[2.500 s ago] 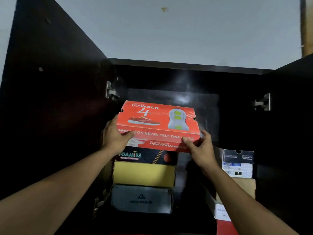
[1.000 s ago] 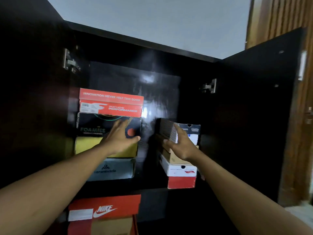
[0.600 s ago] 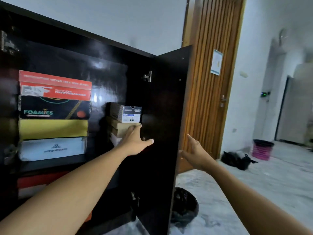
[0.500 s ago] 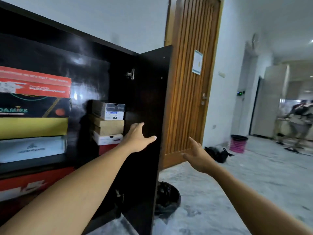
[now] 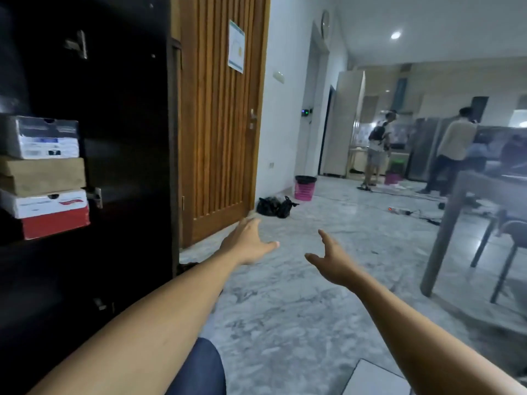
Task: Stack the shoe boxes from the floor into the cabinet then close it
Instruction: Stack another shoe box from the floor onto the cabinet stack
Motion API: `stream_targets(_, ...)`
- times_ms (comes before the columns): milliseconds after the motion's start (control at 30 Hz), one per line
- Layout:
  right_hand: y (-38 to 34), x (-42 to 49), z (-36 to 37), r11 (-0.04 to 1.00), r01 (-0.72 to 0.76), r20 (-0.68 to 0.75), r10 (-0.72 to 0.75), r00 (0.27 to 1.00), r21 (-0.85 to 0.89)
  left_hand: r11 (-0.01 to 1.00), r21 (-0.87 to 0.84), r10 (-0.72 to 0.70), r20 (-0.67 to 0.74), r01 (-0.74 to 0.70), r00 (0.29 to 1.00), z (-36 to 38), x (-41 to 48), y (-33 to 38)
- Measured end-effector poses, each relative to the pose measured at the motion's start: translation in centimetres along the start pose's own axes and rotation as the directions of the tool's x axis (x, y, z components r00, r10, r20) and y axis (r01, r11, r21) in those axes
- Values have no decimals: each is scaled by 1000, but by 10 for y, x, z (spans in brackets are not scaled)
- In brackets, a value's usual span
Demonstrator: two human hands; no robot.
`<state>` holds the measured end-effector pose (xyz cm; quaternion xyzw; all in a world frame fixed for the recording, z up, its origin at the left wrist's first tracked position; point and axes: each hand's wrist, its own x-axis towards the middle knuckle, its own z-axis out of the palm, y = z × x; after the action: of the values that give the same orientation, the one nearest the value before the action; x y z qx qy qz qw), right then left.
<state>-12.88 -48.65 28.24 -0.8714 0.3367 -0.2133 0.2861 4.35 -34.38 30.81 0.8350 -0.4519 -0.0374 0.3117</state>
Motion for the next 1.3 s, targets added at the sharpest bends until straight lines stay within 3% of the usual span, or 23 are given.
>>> stream_targets(233, 115, -59, 7, 951, -291, -54, 298, 953, 102, 996, 1, 86, 245, -89, 966, 137, 15, 34)
stream_targets(433, 217, -117, 26, 826, -551, -60, 559, 827, 118, 992, -44, 124, 515, -119, 848, 261, -6, 34)
stream_targets(633, 286, -154, 74, 766, -632, 59, 630, 774, 115, 999, 22, 13, 692, -39, 722, 361, -41, -11)
stream_targets(767, 317, -173, 111, 715, -669, 69, 671, 738, 202, 998, 43, -59, 741, 41, 668, 400, -59, -35)
stream_targets(933, 341, -188, 139, 607, -715, 86, 739, 668, 346, 999, 6, -38, 787, 53, 616, 440, -96, -38)
stream_targets(1167, 362, -192, 170, 375, -746, 208, 804, 557, 550, 996, 89, -63, 759, -8, 648, 456, -118, -28)
stream_targets(1300, 359, -192, 178, 324, -701, 224, 791, 569, 636, 991, 133, -89, 742, -15, 665, 459, -118, -30)
